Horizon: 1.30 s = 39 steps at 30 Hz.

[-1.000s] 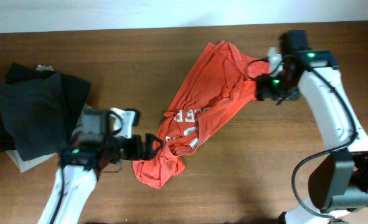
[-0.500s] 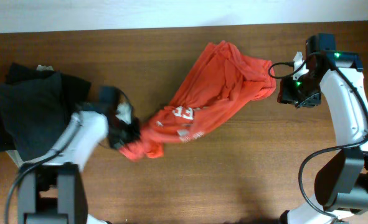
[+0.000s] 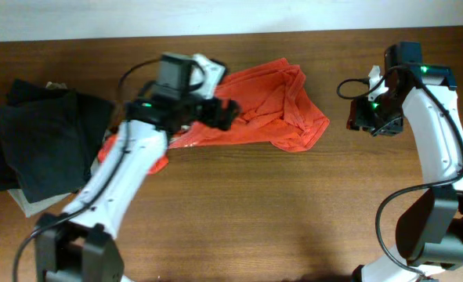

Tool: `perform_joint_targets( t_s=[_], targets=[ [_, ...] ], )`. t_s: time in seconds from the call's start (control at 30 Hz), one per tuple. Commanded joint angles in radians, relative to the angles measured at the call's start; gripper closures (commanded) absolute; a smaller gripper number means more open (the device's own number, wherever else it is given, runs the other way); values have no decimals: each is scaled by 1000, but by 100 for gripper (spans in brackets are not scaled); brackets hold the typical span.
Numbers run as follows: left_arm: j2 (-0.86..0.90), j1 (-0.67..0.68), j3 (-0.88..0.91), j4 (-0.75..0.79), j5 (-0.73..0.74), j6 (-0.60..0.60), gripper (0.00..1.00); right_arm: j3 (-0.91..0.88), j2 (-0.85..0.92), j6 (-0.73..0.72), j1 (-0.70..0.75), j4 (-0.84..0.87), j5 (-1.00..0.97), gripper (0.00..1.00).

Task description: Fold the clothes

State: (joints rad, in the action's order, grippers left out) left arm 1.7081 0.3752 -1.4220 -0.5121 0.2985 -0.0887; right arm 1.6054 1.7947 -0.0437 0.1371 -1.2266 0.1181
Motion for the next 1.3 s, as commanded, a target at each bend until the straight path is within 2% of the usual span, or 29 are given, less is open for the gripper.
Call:
perform_joint_targets(
  t_s=[0.0,0.1,0.17,0.23,0.27,0.37,0.4,0.47,0.6,0.63,0.67,0.7,0.83,0.9,0.93,1.0,1.1,1.2,1.27],
  targets=[
    [138,130,-8,147,-148,-179,1,13,-4,3,1,-10,5,44],
    [256,165,-8,276,-193,-179,6,13,-4,3,1,-17,6,44],
    [342,166,-8,340,-229,-178,19,13,-4,3,1,-19,5,44],
    [378,166,-8,344,-280,-178,21,13,-4,3,1,-20,6,44],
    [391,166,-8,337,-280,-177,25,13,-4,3,1,-19,6,44],
    [415,166,-8,290,-276,-172,47,13,-4,3,1,-19,6,44],
    [420,166,-8,268,-276,-166,47,12,-4,3,1,-19,9,44],
    [423,166,-7,249,-276,-166,56,13,-4,3,1,-19,10,44],
    [426,166,-2,233,-182,-148,57,13,-4,3,1,-19,10,44],
    [427,166,-2,235,-182,-148,70,13,-4,3,1,-20,10,44],
    [427,166,-2,238,-182,-147,94,13,-4,3,1,-20,10,44],
    [427,166,-4,238,-182,-141,100,13,-4,3,1,-20,10,44],
    [386,165,-18,216,-183,-116,100,12,-4,3,1,-19,9,44],
    [307,164,-40,162,-203,-102,100,12,-4,3,1,-19,9,44],
    [251,162,-43,129,-241,-55,100,13,-4,3,1,-20,9,44],
    [139,155,-43,2,-253,27,100,12,-4,3,1,-24,9,45],
    [1,121,-43,-271,-321,135,100,12,-4,33,-2,-54,64,46],
    [-82,62,-43,-478,-332,158,100,-13,-4,105,-54,-50,130,45],
    [-111,28,-43,-585,-333,196,100,-53,-3,122,-115,8,116,39]
  ],
)
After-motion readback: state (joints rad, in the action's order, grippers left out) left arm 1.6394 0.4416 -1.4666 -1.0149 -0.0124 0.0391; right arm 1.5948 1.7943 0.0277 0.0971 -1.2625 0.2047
